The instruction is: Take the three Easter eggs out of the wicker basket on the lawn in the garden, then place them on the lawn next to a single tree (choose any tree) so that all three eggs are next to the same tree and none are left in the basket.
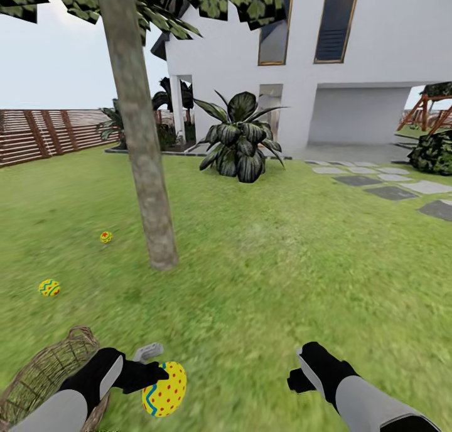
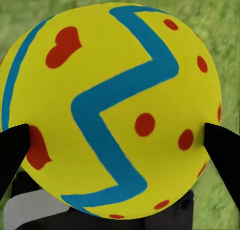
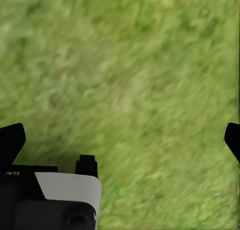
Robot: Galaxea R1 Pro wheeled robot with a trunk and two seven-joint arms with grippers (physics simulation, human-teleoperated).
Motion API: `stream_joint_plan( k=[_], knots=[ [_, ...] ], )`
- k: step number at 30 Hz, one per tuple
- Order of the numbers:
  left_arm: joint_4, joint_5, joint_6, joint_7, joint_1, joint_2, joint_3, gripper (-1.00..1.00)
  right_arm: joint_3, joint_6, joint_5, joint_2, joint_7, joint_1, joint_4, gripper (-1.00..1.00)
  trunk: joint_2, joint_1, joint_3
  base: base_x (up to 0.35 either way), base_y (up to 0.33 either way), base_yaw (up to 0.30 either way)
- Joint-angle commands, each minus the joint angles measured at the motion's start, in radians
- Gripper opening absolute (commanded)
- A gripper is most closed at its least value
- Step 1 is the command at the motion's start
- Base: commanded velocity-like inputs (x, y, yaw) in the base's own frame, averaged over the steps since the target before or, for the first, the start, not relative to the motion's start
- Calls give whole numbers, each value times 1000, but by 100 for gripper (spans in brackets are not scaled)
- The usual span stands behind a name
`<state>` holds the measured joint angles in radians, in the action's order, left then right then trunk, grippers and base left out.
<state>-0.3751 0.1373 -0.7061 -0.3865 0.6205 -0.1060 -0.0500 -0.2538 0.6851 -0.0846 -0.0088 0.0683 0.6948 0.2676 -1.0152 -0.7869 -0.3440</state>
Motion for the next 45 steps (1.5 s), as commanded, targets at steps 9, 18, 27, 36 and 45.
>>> stream_joint_plan(
  k=[9,18,27,36,45],
  knots=[
    [-1,5,-9,0,1,0,-5,-100,-7,5,-9,-1,5,0,2,100,-1,0,-7,180,-259,265],
    [-1,7,-9,0,1,0,-7,-100,-5,5,-10,-2,5,0,2,100,-1,0,-12,180,-259,264],
    [-2,7,-9,0,1,-6,-8,-100,0,5,-20,-18,1,0,4,100,-1,0,-16,180,-259,269],
    [-4,7,-9,0,1,-6,-8,-100,0,5,-20,-18,1,0,4,100,-1,0,-19,180,-258,272],
    [-2,7,-9,0,1,-1,-7,-100,-1,5,-20,-17,1,0,4,100,-1,0,-20,171,-263,272]
  ],
)
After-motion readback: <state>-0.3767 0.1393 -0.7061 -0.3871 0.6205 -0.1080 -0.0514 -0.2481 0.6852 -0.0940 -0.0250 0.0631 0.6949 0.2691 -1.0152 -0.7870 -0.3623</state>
